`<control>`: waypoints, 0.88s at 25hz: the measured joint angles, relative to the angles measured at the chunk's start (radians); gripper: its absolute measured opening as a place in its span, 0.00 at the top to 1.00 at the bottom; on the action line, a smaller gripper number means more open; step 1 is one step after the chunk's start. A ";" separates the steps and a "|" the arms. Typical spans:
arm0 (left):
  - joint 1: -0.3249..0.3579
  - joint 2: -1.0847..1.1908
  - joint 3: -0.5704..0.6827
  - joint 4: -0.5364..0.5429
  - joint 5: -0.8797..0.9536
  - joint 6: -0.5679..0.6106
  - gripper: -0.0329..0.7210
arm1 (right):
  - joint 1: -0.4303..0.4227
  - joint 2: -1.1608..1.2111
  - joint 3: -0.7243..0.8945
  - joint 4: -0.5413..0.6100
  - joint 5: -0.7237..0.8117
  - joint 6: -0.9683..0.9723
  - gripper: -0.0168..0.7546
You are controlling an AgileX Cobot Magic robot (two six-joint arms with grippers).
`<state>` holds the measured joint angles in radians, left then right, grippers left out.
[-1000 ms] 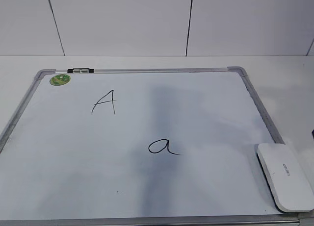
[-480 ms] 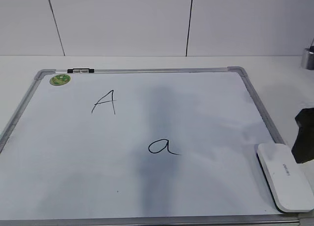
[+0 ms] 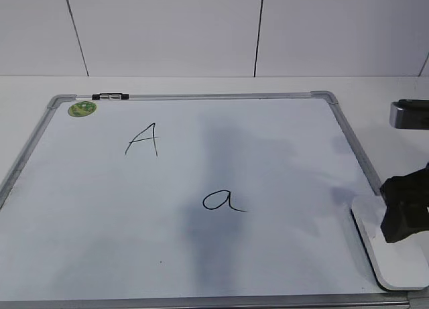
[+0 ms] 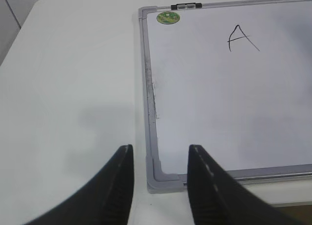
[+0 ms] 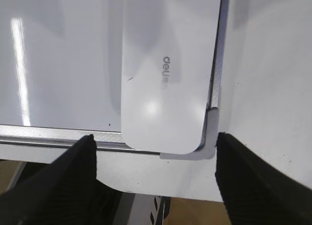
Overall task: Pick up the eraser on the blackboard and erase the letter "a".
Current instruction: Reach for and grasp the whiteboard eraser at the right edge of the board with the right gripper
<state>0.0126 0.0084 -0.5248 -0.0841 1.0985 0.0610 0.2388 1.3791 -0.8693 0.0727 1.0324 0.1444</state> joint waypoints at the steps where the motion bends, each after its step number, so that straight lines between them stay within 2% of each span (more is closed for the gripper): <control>1: 0.000 0.000 0.000 0.000 0.000 0.000 0.61 | 0.000 0.000 0.012 0.000 -0.020 0.000 0.22; 8: 0.000 0.000 0.000 0.000 0.000 0.000 0.61 | 0.000 0.027 0.038 -0.011 -0.104 0.002 0.22; 19: 0.000 0.000 0.000 0.000 0.000 0.000 0.61 | 0.000 0.078 0.038 -0.034 -0.157 0.002 0.22; 22: 0.000 0.000 0.000 0.000 0.000 0.000 0.61 | 0.000 0.080 0.038 -0.032 -0.178 0.004 0.18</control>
<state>0.0126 0.0084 -0.5248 -0.0841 1.0985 0.0610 0.2388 1.4596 -0.8315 0.0408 0.8543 0.1479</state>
